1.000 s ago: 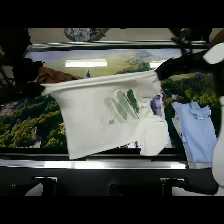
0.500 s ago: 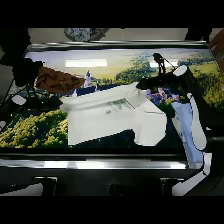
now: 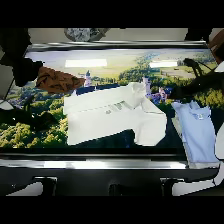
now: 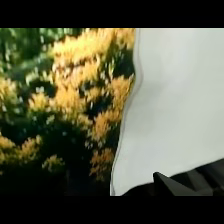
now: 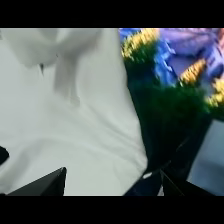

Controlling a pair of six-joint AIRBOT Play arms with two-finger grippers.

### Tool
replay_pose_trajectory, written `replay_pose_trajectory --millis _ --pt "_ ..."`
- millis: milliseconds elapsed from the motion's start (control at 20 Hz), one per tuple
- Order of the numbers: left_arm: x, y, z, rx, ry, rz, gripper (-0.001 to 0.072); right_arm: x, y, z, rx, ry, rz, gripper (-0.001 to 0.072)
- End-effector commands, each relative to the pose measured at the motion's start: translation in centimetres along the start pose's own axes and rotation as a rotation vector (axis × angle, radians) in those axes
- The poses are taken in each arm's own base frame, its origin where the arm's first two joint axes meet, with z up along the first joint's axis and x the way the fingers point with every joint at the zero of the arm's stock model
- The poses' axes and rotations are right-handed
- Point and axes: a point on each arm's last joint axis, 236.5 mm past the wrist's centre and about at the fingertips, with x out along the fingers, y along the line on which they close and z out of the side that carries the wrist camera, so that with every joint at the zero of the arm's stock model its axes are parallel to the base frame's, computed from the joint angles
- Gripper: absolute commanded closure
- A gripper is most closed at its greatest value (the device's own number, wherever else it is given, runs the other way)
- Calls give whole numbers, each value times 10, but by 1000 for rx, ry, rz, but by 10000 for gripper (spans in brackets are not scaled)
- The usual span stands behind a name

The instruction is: Fold the shirts.

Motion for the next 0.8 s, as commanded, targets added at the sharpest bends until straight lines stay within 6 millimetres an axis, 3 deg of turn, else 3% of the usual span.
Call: replay_pose_trajectory --millis 0,250,300,600,750 --pt "43 1 -67 -40 148 -45 113 -14 -15 -38 63 107 -19 42" --pt "78 -15 -81 -39 153 -66 136 -14 -21 -39 47 108 -41 42" --pt "81 -17 -81 -30 147 -61 257 -14 -22 -38 47 103 -45 42" --pt "88 -16 -54 -64 29 -28 294 -7 -21 -43 56 118 -33 43" --pt "91 -14 -55 -45 39 -23 649 7 -18 -58 78 161 1 44"
